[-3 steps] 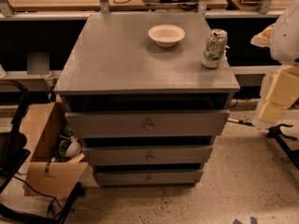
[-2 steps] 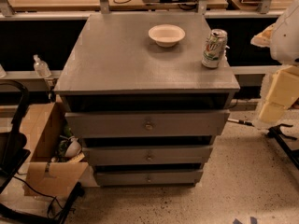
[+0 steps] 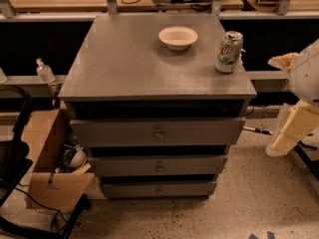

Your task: Open bottom drawer

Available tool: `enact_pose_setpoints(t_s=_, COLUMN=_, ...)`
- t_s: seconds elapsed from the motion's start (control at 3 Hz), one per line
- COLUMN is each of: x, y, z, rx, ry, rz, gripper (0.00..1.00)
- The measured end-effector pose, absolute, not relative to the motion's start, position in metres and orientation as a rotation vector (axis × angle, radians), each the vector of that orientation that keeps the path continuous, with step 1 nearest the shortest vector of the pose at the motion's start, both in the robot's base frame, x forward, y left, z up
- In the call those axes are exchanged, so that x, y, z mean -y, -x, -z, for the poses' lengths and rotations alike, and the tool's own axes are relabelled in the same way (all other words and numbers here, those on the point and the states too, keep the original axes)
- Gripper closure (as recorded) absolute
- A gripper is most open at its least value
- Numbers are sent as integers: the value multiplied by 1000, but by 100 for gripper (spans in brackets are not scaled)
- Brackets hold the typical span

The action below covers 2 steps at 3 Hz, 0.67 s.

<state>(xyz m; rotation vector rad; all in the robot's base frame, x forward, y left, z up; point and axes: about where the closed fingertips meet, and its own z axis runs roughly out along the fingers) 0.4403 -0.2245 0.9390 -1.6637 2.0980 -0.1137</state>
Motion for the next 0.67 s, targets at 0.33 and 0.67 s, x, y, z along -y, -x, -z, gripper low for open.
enact_pose_setpoints(t_s=0.33, x=230, y=-445, z=-902, rx=-2024, ry=1640, rz=132, gripper=0)
enact_pose_setpoints(t_s=0.67, x=237, y=-459, z=-858, rx=-1980, ry=1583, rz=139, gripper=0)
